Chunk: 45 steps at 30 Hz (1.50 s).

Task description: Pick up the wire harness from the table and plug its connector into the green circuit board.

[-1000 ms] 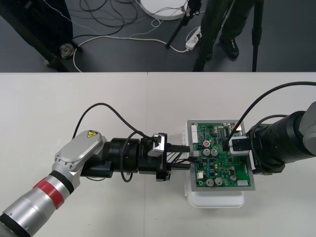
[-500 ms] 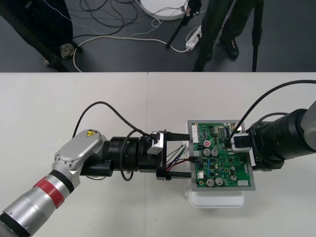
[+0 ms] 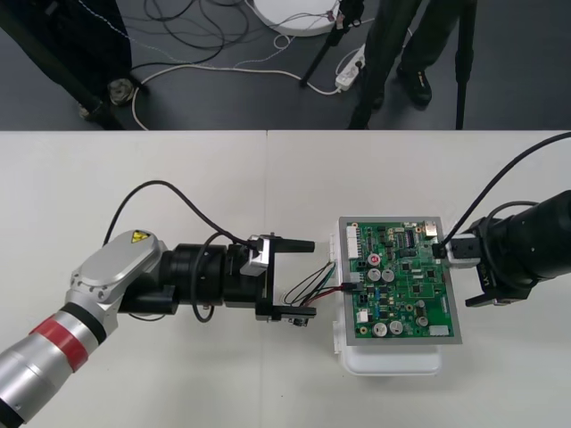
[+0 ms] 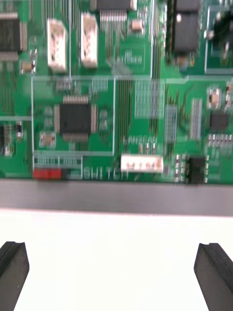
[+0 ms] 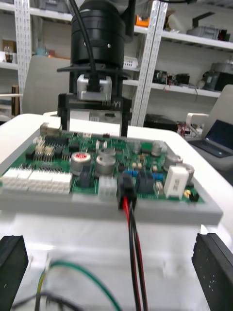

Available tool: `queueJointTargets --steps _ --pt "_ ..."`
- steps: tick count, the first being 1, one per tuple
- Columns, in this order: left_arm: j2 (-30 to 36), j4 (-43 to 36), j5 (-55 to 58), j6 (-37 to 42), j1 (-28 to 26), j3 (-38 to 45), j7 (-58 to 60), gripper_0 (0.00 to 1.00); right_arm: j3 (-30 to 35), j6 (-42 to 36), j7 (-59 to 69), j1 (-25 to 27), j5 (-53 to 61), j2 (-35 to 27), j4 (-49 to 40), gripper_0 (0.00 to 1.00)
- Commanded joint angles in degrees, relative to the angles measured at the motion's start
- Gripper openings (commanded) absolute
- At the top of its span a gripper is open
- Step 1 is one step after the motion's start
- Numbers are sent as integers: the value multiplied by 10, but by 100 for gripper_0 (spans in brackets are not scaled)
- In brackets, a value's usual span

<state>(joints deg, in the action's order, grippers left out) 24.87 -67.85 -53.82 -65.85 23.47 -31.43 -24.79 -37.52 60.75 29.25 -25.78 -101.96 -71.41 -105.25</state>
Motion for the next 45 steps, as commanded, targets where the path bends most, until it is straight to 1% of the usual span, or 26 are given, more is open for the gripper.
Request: queueJointTargets --steps 1,3,5,8,14,20,24,29,35,41,45 --pt "41 -21 -41 -57 -5 36 12 100 25 -6 -68 1 62 -24 32 100" --pt "49 -21 -63 -82 -9 57 25 100 27 -9 -93 1 103 -25 48 100" --pt "59 -22 -81 -125 -14 82 55 100 28 -12 -135 1 192 -29 77 100" --pt "73 -39 -88 -154 -25 100 82 100 28 -12 -191 1 271 -32 101 100" --pt "146 -146 -89 -161 -73 128 148 100 32 -12 -299 1 409 -34 131 100" --pt "199 -229 -88 -168 -113 173 204 100 32 -6 -402 1 518 -34 160 100" --pt "222 -276 -89 -171 -135 210 239 100 32 19 -445 1 576 -34 178 100" --pt "249 -330 -89 -177 -156 268 291 100 47 86 -493 1 633 -34 221 100" --pt "280 -376 -88 -183 -160 319 337 100 54 148 -510 1 698 -35 254 100" --pt "311 -417 -80 -183 -160 365 385 100 54 184 -510 1 743 -41 265 100" --pt "339 -440 -59 -183 -160 381 418 100 54 195 -510 1 779 -42 270 100"
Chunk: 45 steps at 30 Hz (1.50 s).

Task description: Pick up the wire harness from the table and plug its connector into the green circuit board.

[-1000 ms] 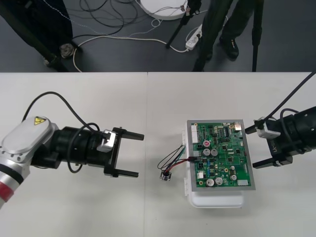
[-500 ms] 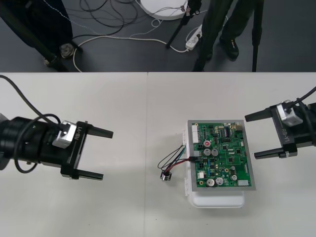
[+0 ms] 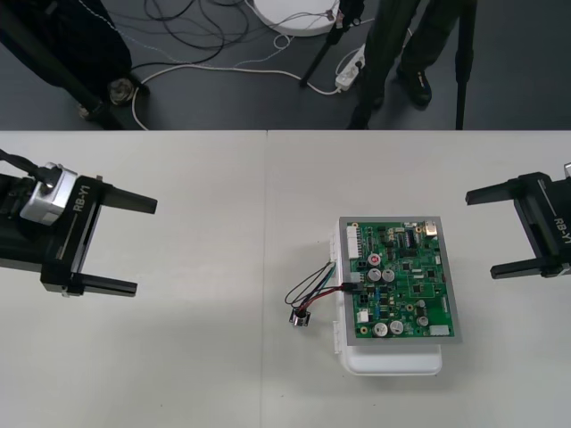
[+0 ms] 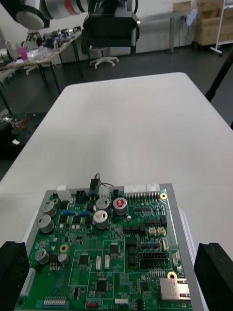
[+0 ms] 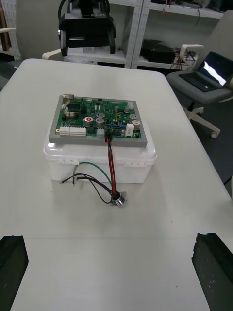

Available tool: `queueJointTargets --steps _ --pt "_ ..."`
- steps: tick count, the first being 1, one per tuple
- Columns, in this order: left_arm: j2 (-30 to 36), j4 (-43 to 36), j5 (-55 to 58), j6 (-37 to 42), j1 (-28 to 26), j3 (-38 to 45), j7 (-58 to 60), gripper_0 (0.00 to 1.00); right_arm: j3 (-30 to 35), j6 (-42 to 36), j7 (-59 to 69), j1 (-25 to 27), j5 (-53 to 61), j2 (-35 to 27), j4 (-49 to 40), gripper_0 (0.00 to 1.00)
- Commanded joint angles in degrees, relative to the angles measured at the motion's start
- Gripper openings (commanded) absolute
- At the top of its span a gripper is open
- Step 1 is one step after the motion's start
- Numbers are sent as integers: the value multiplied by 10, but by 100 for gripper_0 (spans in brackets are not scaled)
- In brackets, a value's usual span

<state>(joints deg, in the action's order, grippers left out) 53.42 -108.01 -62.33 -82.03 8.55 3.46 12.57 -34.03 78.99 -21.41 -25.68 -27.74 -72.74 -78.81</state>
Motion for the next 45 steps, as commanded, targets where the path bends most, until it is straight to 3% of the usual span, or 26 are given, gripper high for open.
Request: queueJointTargets --steps 1,10,16,24,38,45 --pt "57 -41 29 -22 -11 35 49 100 19 13 -5 0 40 -28 6 100" --pt "107 -46 56 -21 -11 59 70 100 19 13 1 2 85 -28 -11 100" --pt "115 -43 51 -21 -12 60 71 100 40 48 1 36 109 -47 2 100" --pt "114 -43 23 -21 -18 60 69 100 150 110 74 88 30 -60 12 100" --pt "113 -41 12 -24 -35 60 58 100 326 110 113 220 -16 -43 -33 100" --pt "112 -40 11 -26 -35 59 59 100 404 110 199 251 -72 21 -89 100"
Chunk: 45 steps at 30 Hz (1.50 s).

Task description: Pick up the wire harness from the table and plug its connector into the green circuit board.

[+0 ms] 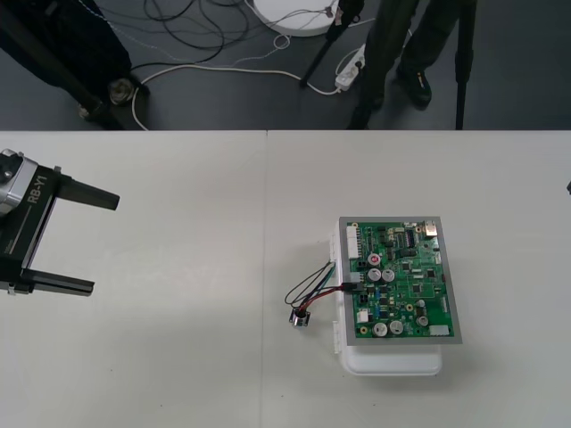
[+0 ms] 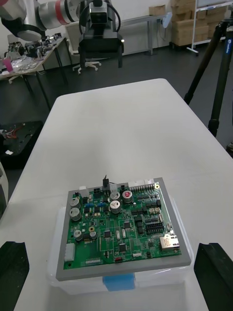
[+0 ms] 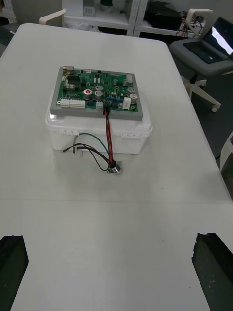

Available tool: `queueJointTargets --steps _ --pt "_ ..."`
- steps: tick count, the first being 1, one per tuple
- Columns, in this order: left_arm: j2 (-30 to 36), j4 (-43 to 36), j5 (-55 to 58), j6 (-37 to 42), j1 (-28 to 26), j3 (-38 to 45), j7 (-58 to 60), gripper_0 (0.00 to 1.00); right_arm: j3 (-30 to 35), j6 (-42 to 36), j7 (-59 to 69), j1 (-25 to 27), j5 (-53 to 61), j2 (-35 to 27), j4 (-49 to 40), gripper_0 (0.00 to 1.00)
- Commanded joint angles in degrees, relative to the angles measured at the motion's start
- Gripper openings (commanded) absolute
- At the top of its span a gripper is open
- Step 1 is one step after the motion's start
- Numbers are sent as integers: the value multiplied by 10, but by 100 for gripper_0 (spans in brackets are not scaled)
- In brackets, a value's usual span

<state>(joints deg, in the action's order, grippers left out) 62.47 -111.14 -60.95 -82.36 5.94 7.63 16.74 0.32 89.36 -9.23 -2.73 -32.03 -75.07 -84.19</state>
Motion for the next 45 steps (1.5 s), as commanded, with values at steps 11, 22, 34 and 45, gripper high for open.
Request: queueJointTargets --steps 11,22,34,45 --pt "21 -8 -3 -23 -9 18 17 100 156 -15 185 69 -107 134 -152 100" --pt "21 -8 -3 -23 -9 18 17 100 208 -16 211 69 -171 178 -215 100" --pt "21 -8 -3 -23 -9 18 17 100 224 6 279 70 -194 208 -251 100" --pt "21 -8 -3 -23 -9 18 17 100 241 6 281 73 -248 208 -283 100"
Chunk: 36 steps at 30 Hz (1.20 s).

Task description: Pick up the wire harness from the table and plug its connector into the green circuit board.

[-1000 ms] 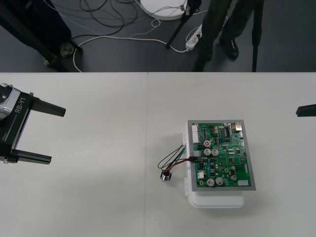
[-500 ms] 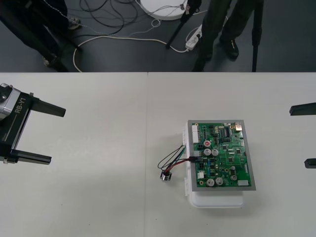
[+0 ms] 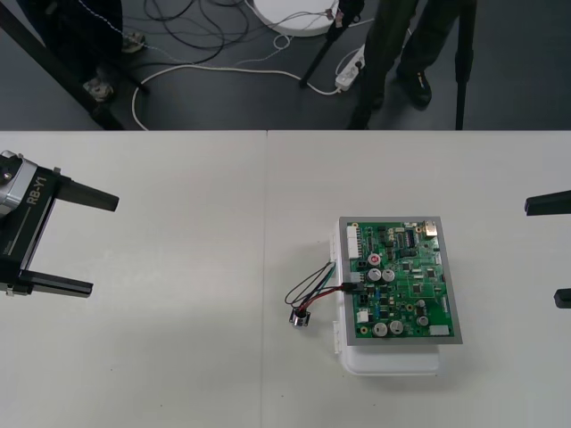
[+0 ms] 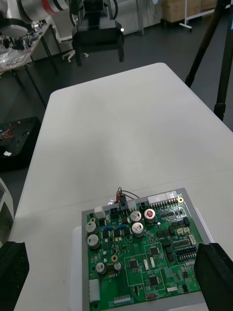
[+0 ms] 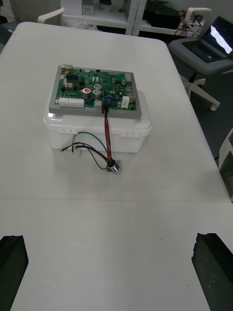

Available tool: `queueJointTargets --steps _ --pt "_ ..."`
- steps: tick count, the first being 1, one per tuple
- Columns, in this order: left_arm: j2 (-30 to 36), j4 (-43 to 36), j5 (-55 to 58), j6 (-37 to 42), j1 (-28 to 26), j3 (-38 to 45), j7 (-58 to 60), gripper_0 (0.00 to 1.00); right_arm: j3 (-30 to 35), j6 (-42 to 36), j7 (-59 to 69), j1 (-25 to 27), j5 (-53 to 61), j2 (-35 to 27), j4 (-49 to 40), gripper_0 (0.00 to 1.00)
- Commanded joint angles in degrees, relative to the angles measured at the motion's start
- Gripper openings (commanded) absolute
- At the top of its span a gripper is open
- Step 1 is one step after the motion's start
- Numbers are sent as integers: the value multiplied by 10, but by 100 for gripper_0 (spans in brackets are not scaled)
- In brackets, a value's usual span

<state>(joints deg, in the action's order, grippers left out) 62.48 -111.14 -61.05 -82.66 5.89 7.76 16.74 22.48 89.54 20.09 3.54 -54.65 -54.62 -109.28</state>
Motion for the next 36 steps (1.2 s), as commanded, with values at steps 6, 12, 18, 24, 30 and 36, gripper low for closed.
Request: queueJointTargets --steps 6,12,18,24,30,36 --pt "21 -8 -2 -20 -9 16 17 100 17 5 -14 10 -49 3 -43 100" --pt "21 -8 -2 -20 -9 16 17 100 10 5 -20 14 -59 3 -49 100" --pt "21 -8 -2 -20 -9 16 17 100 8 5 -26 24 -68 2 -49 100" --pt "21 -8 -2 -20 -9 16 17 100 0 5 -27 26 -68 3 -48 100" --pt "21 -8 -2 -20 -9 16 17 100 0 5 -27 26 -68 3 -48 100" --pt "21 -8 -2 -20 -9 16 17 100 0 5 -27 26 -68 3 -48 100"
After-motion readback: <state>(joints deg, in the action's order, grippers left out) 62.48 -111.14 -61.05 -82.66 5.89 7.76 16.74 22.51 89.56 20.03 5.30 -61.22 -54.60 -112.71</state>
